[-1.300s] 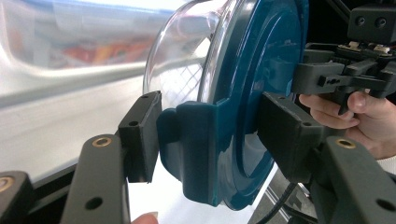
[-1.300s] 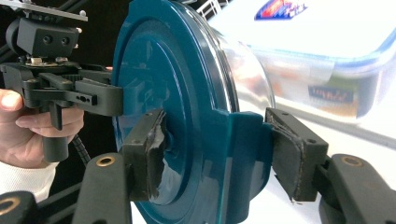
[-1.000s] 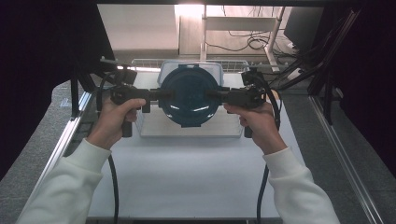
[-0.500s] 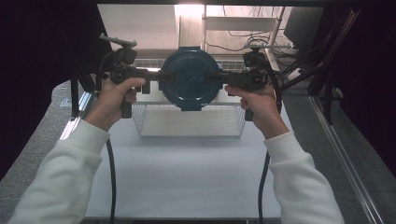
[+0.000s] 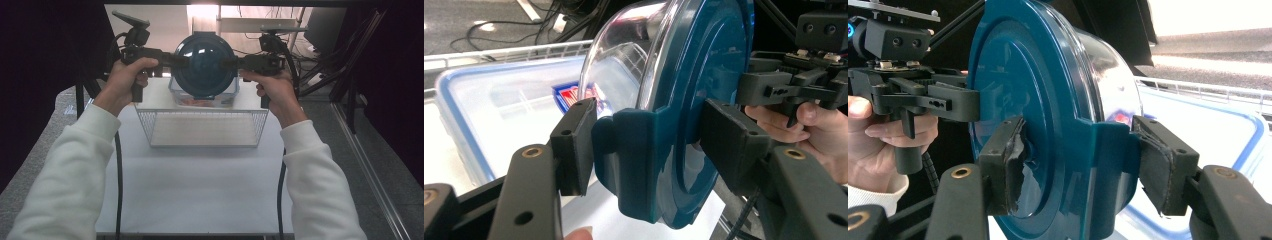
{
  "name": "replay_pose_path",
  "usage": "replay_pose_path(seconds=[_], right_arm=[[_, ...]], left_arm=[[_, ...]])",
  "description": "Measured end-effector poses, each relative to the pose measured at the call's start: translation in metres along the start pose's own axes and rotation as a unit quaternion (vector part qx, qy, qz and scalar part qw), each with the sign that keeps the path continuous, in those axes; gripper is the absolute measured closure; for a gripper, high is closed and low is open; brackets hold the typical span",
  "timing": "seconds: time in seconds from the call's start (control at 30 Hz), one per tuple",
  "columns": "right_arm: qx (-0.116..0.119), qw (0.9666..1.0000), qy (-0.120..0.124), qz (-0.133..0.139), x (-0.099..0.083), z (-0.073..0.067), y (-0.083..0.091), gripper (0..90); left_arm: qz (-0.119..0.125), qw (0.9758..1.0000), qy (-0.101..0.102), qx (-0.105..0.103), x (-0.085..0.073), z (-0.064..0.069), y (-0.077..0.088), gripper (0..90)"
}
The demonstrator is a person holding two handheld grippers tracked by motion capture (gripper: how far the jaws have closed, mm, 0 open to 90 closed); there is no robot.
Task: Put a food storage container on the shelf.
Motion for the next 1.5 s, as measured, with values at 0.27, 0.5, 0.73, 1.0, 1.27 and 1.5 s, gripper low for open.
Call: replay_pose_path(seconds=[0.27, 0.5, 0.73, 1.0, 1.27, 1.5], right_arm=[[-0.001, 0.9997, -0.019, -0.017, 0.002, 0.010, -0.017, 40.0], [-0.007, 0.9990, -0.040, -0.017, 0.005, 0.022, -0.028, 39.8], [-0.007, 0.9923, -0.120, -0.027, 0.011, 0.039, -0.043, 39.1], [-0.007, 0.9849, -0.171, -0.029, 0.013, 0.052, -0.055, 38.9], [-0.004, 0.9827, -0.184, -0.019, 0.013, 0.056, -0.059, 38.3], [-0.015, 0.9899, -0.141, -0.004, 0.013, 0.053, -0.059, 22.6]], left_arm=[[-0.011, 0.9998, 0.019, 0.001, 0.001, -0.019, -0.006, 40.3], [0.006, 0.9989, 0.047, -0.001, 0.007, -0.033, -0.014, 39.3], [0.026, 0.9946, 0.099, -0.013, 0.014, -0.052, -0.024, 36.9], [0.032, 0.9913, 0.126, -0.021, 0.015, -0.065, -0.032, 34.1], [0.039, 0.9924, 0.116, -0.016, 0.015, -0.068, -0.036, 30.6], [0.052, 0.9936, 0.101, 0.001, 0.017, -0.071, -0.038, 15.9]])
Point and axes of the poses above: each handheld gripper's, and its own axes: y roughly backward along the jaws, x roughly out of its top, z roughly to its right, the point moved 10 cm from there along -y, roughly forward along the jaws, and after that the axes turned 11 degrees about -x, right-handed, at the moved point
